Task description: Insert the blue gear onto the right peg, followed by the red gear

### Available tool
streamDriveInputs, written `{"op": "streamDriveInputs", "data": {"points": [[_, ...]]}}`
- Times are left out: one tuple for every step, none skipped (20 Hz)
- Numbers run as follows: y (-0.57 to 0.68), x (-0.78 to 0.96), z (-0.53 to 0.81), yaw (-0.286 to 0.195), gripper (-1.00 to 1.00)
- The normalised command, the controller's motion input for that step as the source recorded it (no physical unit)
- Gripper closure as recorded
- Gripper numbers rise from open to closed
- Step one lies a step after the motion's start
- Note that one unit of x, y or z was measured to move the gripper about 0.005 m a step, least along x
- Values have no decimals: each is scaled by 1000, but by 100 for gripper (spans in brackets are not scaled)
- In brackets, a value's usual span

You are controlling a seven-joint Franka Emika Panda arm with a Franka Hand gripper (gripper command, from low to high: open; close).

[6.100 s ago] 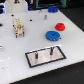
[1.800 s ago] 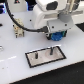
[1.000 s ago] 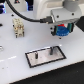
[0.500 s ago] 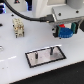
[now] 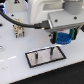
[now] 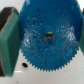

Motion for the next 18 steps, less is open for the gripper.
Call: {"op": "streamDriveInputs", "data": {"points": [[-221, 481, -1, 0, 100], [-223, 456, -7, 0, 100], [-211, 432, -11, 0, 100], [-177, 399, -25, 0, 100], [-155, 339, -55, 0, 100], [-148, 298, -65, 0, 100], [-154, 226, -87, 0, 100], [-172, 170, -78, 0, 100], [-151, 93, -79, 0, 100], [-113, 52, -81, 0, 100], [-149, 76, -72, 0, 100], [-146, 99, -79, 0, 100], [-113, 110, -42, 0, 100], [-118, 141, -54, 0, 100], [0, 23, 0, 0, 100], [-34, 0, 0, 0, 100], [-140, 86, 183, 0, 100], [-134, 137, 326, 0, 100]]}}
